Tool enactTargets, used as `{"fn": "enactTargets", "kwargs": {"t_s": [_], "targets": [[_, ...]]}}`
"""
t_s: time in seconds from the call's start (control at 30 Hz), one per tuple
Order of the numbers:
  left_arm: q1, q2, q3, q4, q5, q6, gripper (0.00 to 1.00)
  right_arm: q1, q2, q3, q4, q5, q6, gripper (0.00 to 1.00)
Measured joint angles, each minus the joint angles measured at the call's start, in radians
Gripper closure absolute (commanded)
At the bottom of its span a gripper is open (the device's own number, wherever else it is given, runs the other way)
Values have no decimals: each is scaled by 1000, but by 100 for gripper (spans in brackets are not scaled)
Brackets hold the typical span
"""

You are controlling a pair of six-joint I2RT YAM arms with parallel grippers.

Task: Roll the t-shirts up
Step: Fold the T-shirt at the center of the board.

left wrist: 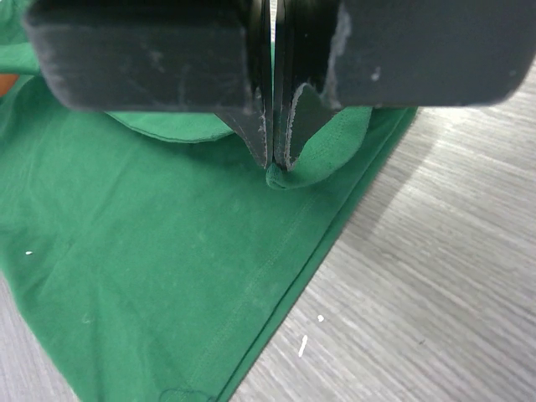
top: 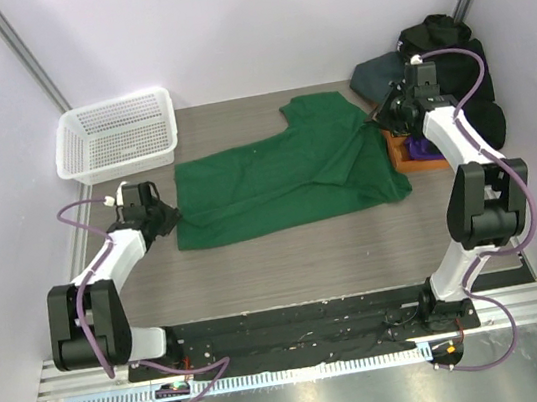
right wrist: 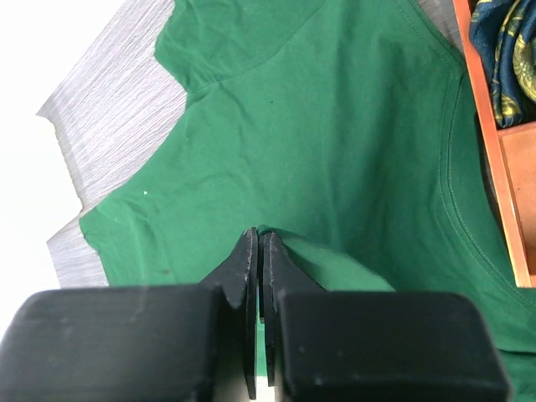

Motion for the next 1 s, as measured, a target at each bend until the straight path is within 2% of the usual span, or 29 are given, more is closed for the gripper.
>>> {"fn": "enactTargets", "kwargs": {"t_s": [0.47,0.73,0.77,0.8,0.83,0.87,0.9,1.0], "targets": [[0,61,0,110,11,0,100,0,126,72,0,8,-5,99],[0,76,0,134,13,1,100,0,201,170,-2,14,-8,96],[0,76,0,135,13,1,100,0,214,187,-1,14,-8,92],[0,78,0,136,13,2,100,0,225,200,0,13,-8,61],[0,80,0,136,13,3,100,0,233,210,-1,12,-8,43],[0,82,0,136,13,4,100,0,238,216,-1,10,-3,32],[0,84,0,136,13,5,99,0,241,220,0,9,-8,28],[0,85,0,136,13,8,99,0,243,223,0,8,-19,28]]}}
